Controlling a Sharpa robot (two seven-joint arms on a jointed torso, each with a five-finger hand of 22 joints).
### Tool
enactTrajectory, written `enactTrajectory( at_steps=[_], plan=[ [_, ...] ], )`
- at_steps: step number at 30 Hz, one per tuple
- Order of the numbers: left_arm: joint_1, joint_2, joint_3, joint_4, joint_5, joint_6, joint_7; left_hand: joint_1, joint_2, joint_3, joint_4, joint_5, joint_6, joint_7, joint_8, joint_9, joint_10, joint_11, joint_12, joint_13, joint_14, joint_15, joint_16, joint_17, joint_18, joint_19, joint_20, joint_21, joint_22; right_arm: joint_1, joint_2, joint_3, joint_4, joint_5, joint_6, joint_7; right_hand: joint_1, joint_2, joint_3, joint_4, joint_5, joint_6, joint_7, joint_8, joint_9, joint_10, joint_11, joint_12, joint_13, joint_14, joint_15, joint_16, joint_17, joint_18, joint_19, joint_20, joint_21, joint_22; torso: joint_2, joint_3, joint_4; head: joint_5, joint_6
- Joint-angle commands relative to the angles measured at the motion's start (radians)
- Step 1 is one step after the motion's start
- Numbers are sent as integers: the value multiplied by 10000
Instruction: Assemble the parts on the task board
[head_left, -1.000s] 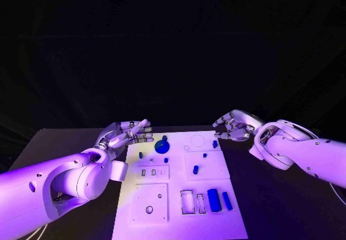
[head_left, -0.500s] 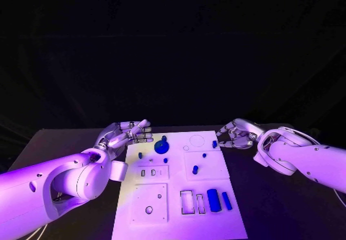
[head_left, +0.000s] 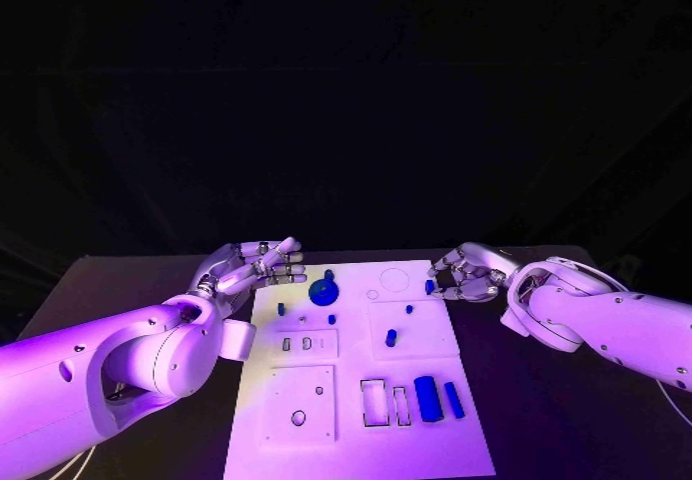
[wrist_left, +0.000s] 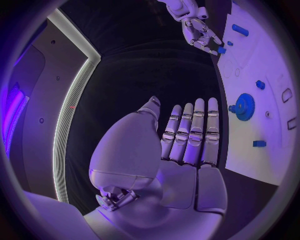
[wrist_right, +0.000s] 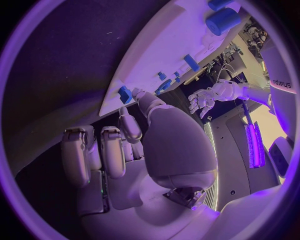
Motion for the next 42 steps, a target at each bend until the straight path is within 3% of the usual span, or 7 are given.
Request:
enactTrajectory(
  at_steps=[1, 17, 26, 39, 42],
  plan=[
    [10, 15, 8, 19, 9, 190, 49, 90, -13, -24, -23, 37, 9, 60, -54, -15, 5, 38, -61, -11, -6, 22, -56, 11, 30, -64, 15, -32, -12, -66, 76, -6, -59, -139, 30, -49, 70, 33, 16, -46, 59, -30, 14, -32, -10, 22, 16, 5, 19, 860, 81, 54, 1908, -33, 521, 74, -32, 2019, 6, 9, -7, 28, -33],
    [10, -6, 8, 29, 9, 183, 22, 90, -13, -24, -23, 37, 9, 60, -54, -15, 5, 38, -61, -11, -6, 22, -56, 11, 30, -64, 15, -32, -12, -136, 318, -6, -315, -54, -40, -180, 86, 230, 116, -39, 71, 199, -8, 61, 23, 131, -5, 125, 134, 870, 73, 75, 1958, -52, 580, 78, 23, 2090, -4, 12, -4, 45, -99],
    [10, -20, 8, 1, 9, 201, -1, 107, -5, -24, -33, 38, 12, 64, -60, -16, 4, 41, -70, -10, -11, 25, -66, 14, 30, -71, 18, -32, -14, -144, 374, -5, -357, 8, -91, -186, 60, 466, 242, -11, 35, 683, -143, 284, 115, 240, -110, 248, 254, 872, -4, 80, 1967, -62, 612, 27, 50, 2130, -7, 16, -3, 62, -71],
    [10, -33, 8, -64, 9, 201, -5, 116, 1, -21, -38, 39, 13, 64, -63, -16, 3, 42, -73, -10, -12, 26, -69, 15, 30, -73, 18, -32, -15, -145, 446, -4, -375, 27, -115, -234, 20, 427, 213, -26, -85, 698, -164, 286, 117, 263, -136, 266, 272, 876, -36, 86, 1985, -68, 631, -6, 68, 2154, -13, 11, -14, 83, -75],
    [10, -39, 8, -63, 9, 199, -8, 129, 9, -18, -45, 38, 13, 65, -66, -17, 3, 43, -77, -10, -13, 27, -73, 17, 30, -75, 19, -31, -16, -145, 447, -4, -376, 27, -166, -282, 36, 505, 246, -31, -125, 818, -212, 350, 145, 313, -170, 312, 319, 879, -57, 92, 1998, -80, 663, -24, 99, 2191, -7, 13, -16, 75, -77]
  ],
)
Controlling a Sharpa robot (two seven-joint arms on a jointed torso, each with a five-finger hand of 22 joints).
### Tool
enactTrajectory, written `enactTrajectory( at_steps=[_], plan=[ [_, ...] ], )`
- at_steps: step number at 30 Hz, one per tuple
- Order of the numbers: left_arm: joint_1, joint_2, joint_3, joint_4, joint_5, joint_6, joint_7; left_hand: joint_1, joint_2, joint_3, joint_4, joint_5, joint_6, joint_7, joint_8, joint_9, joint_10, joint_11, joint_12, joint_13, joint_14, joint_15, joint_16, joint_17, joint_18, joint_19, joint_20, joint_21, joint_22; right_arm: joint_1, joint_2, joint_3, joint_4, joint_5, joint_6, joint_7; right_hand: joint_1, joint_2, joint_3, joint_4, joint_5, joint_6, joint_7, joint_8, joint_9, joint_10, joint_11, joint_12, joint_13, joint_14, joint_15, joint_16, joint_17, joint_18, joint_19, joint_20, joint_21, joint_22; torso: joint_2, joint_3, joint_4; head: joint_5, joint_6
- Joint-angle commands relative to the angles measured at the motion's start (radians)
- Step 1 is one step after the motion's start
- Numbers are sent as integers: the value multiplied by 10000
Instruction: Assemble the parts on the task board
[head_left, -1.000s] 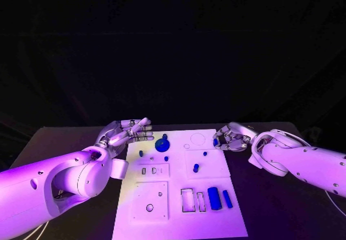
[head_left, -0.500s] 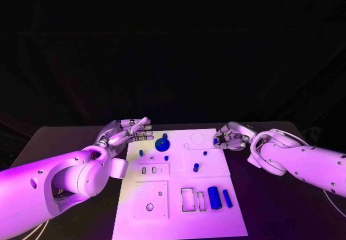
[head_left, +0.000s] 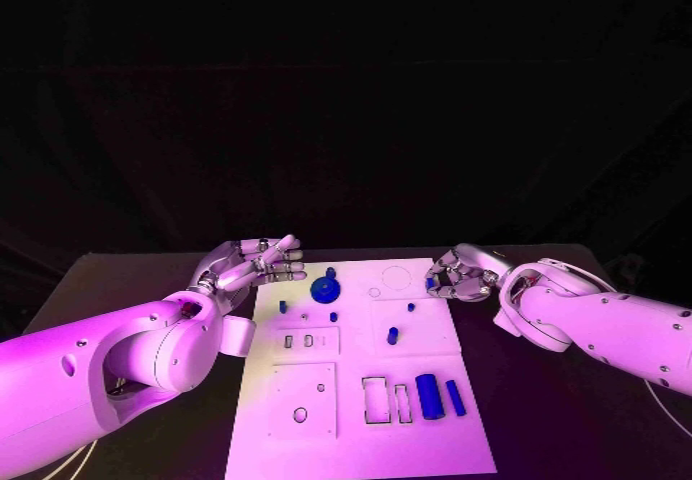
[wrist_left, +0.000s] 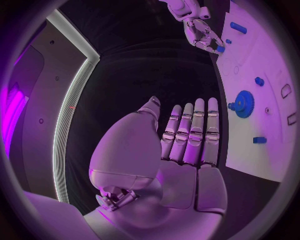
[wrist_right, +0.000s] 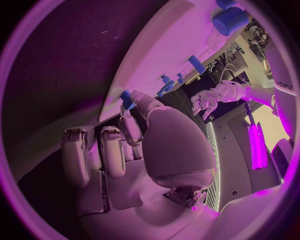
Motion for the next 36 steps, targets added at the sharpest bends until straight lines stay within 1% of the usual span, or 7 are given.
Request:
enactTrajectory(
  at_steps=[1, 6, 10, 17, 25, 29, 36],
  plan=[
    [10, 4, 8, 15, 8, 182, 39, 129, 9, -18, -45, 38, 13, 65, -67, -15, 3, 43, -22, -10, -13, 27, -34, 11, 30, -75, 19, -31, -14, -6, 6, -1, -4, -11, -80, -104, -11, 171, 91, -30, -58, 186, -57, 131, 53, 94, -27, 56, 42, 913, -111, 57, 2012, -87, 684, -38, 64, 2220, 5, 1, -3, -10, -14],
    [10, -2, 8, 11, 8, 182, 40, 129, 9, -18, -45, 38, 13, 65, -67, -15, 3, 43, -22, -10, -13, 27, -34, 11, 30, -75, 19, -31, -14, -6, -4, -1, 35, -11, -318, -172, 152, 537, 284, -125, -423, 679, -303, 480, 230, 250, -241, 158, 156, 924, -284, 74, 2056, -117, 771, -183, 150, 2321, -2, 2, 11, -10, -23],
    [10, -4, 8, 4, 8, 180, 42, 134, 14, -18, -49, 38, 12, 67, -71, -16, 3, 44, -25, -10, -13, 27, -36, 12, 31, -77, 19, -30, -15, -6, -18, 0, 133, 52, -526, -141, 217, 704, 403, -184, -503, 779, -388, 606, 313, 341, -309, 214, 225, 932, -353, 85, 2086, -135, 820, -253, 200, 2378, 1, 4, 13, -11, -42],
    [10, -8, 7, -16, 8, 184, 44, 137, 16, -17, -50, 38, 12, 67, -71, -16, 3, 44, -25, -10, -13, 27, -37, 13, 31, -77, 20, -30, -15, 9, -163, 27, 729, 314, -1105, -220, -81, 651, 396, -121, 119, 676, -411, 712, 435, 434, -339, 249, 296, 940, -397, 97, 2118, -159, 884, -324, 265, 2452, -19, -6, -1, 4, -67],
    [10, 0, 7, -52, 9, 184, 41, 141, 21, -15, -52, 38, 12, 67, -73, -16, 4, 44, -27, -9, -12, 28, -38, 14, 31, -78, 20, -30, -15, 202, -296, 63, 1784, 276, -1317, -955, -344, 699, 383, 33, 248, 571, -399, 729, 486, 443, -330, 226, 291, 940, -394, 96, 2117, -162, 893, -331, 272, 2463, -72, -38, -19, 22, -114],
    [9, 32, 6, -92, 19, 188, 38, 150, 27, -13, -57, 39, 13, 66, -75, -16, 5, 44, -28, -9, -11, 28, -40, 15, 31, -79, 20, -29, -16, 253, -186, 68, 2408, 18, -1298, -1582, -440, 719, 374, 93, 127, 529, -396, 733, 504, 431, -326, 202, 275, 940, -390, 96, 2118, -166, 904, -328, 284, 2476, -115, -51, -14, 53, -209],
    [7, 117, 6, -153, 37, 198, 43, 159, 34, -10, -62, 39, 14, 64, -77, -16, 7, 44, -30, -8, -10, 28, -42, 17, 31, -80, 21, -28, -16, 200, 463, 43, 3139, -763, -995, -2261, -493, 709, 362, 118, 63, 483, -386, 725, 512, 442, -319, 215, 295, 951, -387, 114, 2162, -218, 1046, -327, 434, 2633, -130, -50, -12, 341, -415]
  ],
)
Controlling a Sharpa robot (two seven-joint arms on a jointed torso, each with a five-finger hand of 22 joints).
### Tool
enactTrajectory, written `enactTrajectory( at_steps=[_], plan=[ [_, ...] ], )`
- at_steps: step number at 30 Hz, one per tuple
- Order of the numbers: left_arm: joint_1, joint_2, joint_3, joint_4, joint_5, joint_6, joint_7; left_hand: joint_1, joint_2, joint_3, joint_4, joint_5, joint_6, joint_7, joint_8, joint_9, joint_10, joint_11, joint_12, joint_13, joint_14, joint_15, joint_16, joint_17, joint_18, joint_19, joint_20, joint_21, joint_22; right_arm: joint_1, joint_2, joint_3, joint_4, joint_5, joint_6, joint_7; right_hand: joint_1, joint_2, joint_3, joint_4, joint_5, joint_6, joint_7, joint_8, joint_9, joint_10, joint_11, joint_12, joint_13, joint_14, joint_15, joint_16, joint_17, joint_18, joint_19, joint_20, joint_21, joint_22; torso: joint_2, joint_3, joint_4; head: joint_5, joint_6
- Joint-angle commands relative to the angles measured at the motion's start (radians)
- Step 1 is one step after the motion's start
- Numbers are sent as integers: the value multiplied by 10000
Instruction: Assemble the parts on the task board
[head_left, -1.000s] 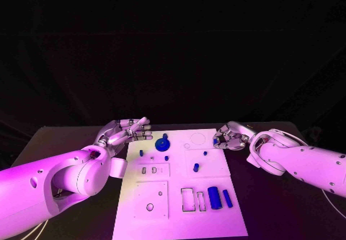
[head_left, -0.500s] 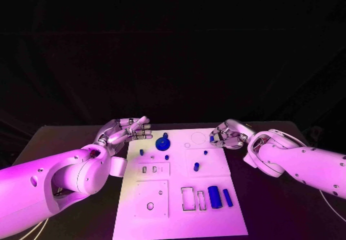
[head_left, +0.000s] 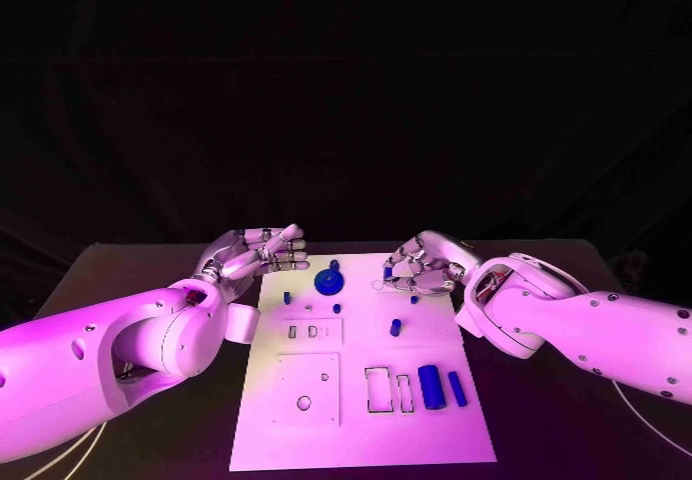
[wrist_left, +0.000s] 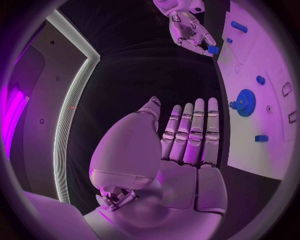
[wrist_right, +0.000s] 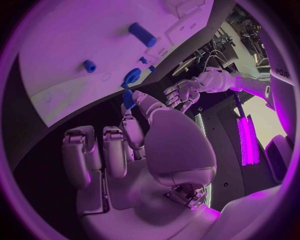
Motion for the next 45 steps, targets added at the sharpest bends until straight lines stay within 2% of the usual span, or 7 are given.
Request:
enactTrajectory(
  at_steps=[1, 3, 10, 12, 19, 29, 45],
  plan=[
    [7, 72, 7, -25, 37, 191, 59, 120, -5, -10, -62, 39, 14, 64, -40, -12, 7, 43, -30, -8, -11, 28, -42, 10, 31, -80, 21, -28, -13, -67, 316, -31, 240, -1021, 235, -733, -120, -8, 75, 160, -81, 30, -111, 345, 461, 55, 10, -2, 28, 920, -66, 41, 2166, -62, 1046, -37, 34, 2627, -23, 0, 0, 208, -132],
    [7, 107, 7, -48, 43, 197, 56, 120, -5, -10, -62, 39, 14, 64, -40, -12, 7, 43, -30, -8, -11, 28, -42, 10, 31, -80, 21, -28, -13, -117, 524, -59, 316, -1306, 317, -785, -127, -8, 74, 162, -107, 24, -111, 346, 464, 61, 11, 5, 36, 920, -66, 41, 2166, -62, 1046, -37, 34, 2627, -25, -2, 13, 309, -212],
    [7, 185, 7, -81, 50, 207, 49, 120, -5, -10, -62, 39, 14, 64, -40, -12, 7, 43, -30, -8, -11, 28, -42, 10, 31, -80, 21, -28, -13, -386, 1260, -145, 233, -2275, 352, -1023, -126, -8, 77, 159, -125, 21, -112, 348, 467, 65, 9, 9, 41, 922, -65, 43, 2171, -62, 1046, -36, 34, 2627, -21, -3, 20, 492, -311],
    [6, 197, 6, -83, 51, 210, 48, 120, -5, -10, -62, 39, 14, 64, -40, -12, 7, 43, -30, -8, -11, 28, -42, 10, 31, -80, 21, -28, -13, -450, 1410, -160, 183, -2493, 357, -1063, -126, -8, 77, 159, -125, 21, -112, 348, 467, 65, 9, 9, 41, 922, -65, 43, 2171, -62, 1046, -36, 34, 2627, -16, -3, 36, 499, -327],
    [6, 223, 6, -73, 53, 216, 44, 120, -5, -10, -62, 39, 14, 64, -40, -12, 7, 43, -30, -8, -11, 28, -42, 10, 31, -80, 21, -28, -13, -693, 2014, -211, -243, -3203, 394, -1163, -116, -39, 75, 135, -131, 6, -113, 347, 472, 74, 7, 21, 55, 925, -66, 49, 2184, -62, 1046, -36, 34, 2627, -11, -9, 21, 534, -397],
    [6, 235, 6, -42, 54, 221, 38, 120, -5, -10, -62, 39, 14, 64, -40, -12, 7, 43, -30, -8, -11, 28, -42, 10, 31, -80, 21, -28, -13, -963, 2491, -252, -579, -3669, 577, -1270, -130, -96, 55, 117, -154, -7, -105, 349, 481, 61, 13, 3, 40, 924, -64, 47, 2180, -62, 1046, -36, 34, 2627, -15, -11, 24, 557, -426],
    [7, 213, 6, -24, 54, 221, 27, 120, -5, -10, -62, 39, 14, 64, -40, -12, 7, 43, -30, -8, -11, 28, -42, 10, 31, -80, 21, -28, -13, -1103, 2717, -280, -923, -3895, 766, -1349, -164, -156, 26, 112, -200, -16, -99, 352, 490, 55, 19, -3, 40, 924, -59, 47, 2180, -62, 1046, -32, 34, 2627, -12, -9, 19, 692, -460]
  ],
)
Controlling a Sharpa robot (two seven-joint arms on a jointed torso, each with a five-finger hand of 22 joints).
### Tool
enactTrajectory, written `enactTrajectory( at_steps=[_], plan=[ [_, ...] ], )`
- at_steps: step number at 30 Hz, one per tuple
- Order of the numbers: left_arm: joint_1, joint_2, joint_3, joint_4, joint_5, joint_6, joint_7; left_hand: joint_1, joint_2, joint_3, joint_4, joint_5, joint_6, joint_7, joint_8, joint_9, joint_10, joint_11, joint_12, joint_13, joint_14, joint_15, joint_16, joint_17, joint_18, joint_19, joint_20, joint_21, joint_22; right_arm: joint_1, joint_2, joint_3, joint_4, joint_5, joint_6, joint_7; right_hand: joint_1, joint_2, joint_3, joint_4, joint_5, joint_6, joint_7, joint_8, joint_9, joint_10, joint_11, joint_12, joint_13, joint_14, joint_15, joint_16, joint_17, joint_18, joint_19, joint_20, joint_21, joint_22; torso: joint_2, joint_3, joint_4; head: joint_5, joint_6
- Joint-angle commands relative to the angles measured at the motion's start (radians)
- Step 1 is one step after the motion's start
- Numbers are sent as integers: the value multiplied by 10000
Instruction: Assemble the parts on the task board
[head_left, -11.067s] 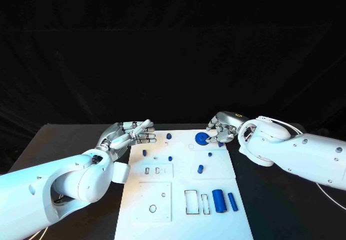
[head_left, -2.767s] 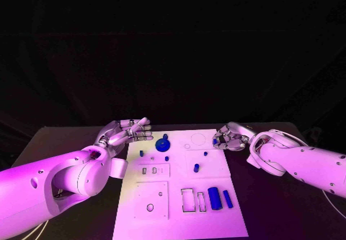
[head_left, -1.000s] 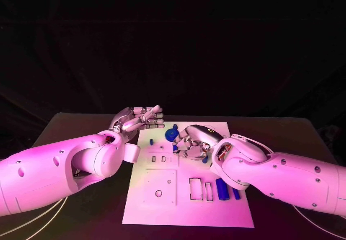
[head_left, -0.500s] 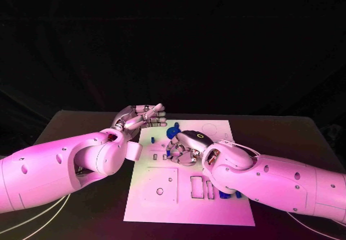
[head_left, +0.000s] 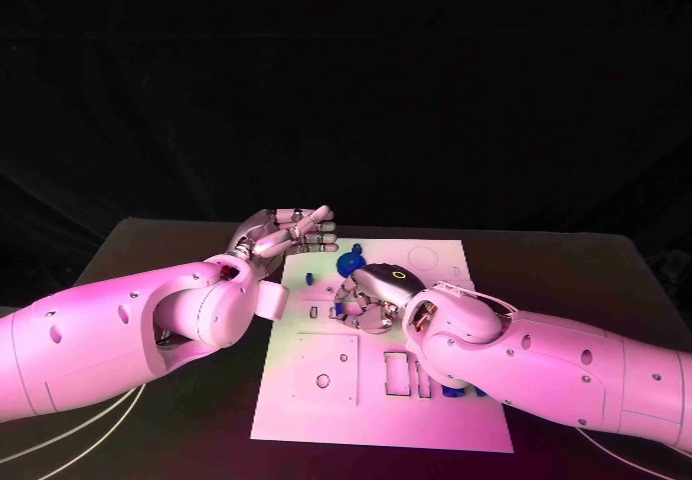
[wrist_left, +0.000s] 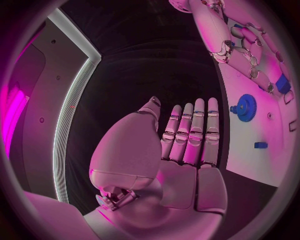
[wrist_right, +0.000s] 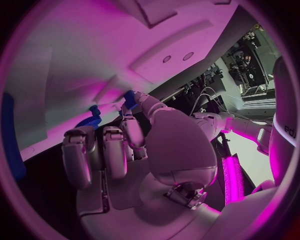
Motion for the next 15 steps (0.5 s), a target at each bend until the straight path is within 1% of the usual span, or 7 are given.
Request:
enactTrajectory(
  at_steps=[1, 4, 10, 15],
  plan=[
    [9, 6, 7, 34, 22, 177, 46, 120, -5, -10, -62, 39, 14, 64, -40, -13, 7, 44, -30, -8, -10, 28, -42, 14, 32, -80, 21, -28, -14, -40, 6, -27, -46, -309, 331, -157, 68, 19, -49, -13, -52, 37, -42, 322, 484, 51, 19, -8, -5, 922, -59, 44, 2175, -65, 1047, -34, 43, 2632, 0, -3, -12, 12, -10],
    [9, 0, 7, 34, 22, 176, 43, 120, -5, -10, -62, 39, 14, 64, -40, -13, 7, 44, -30, -8, -10, 28, -42, 14, 32, -80, 21, -28, -14, -42, 6, -28, -52, -348, 374, -188, 64, 4, -55, -16, -60, 35, -41, 323, 485, 38, 20, -25, -21, 919, -58, 38, 2163, -65, 1047, -33, 43, 2632, -2, 3, -17, 14, -19],
    [9, -5, 7, 37, 22, 184, 41, 120, -5, -10, -62, 39, 14, 64, -40, -13, 7, 44, -30, -8, -10, 28, -42, 14, 32, -80, 21, -28, -14, -43, -29, -29, -47, -485, 494, -340, 56, -49, -73, -33, -88, 23, -37, 322, 490, 21, 23, -44, -35, 917, -55, 33, 2151, -65, 1047, -31, 43, 2632, -4, 5, -4, 23, -35],
    [9, -7, 7, 36, 22, 186, 40, 120, -5, -10, -62, 39, 14, 64, -40, -13, 7, 44, -30, -8, -10, 28, -42, 14, 32, -80, 21, -28, -14, -44, -79, -30, -22, -556, 459, -406, 56, -51, -74, -34, -89, 23, -37, 322, 490, 20, 23, -44, -35, 916, -55, 33, 2150, -65, 1047, -31, 43, 2632, -2, 6, -10, 29, -48]
  ],
)
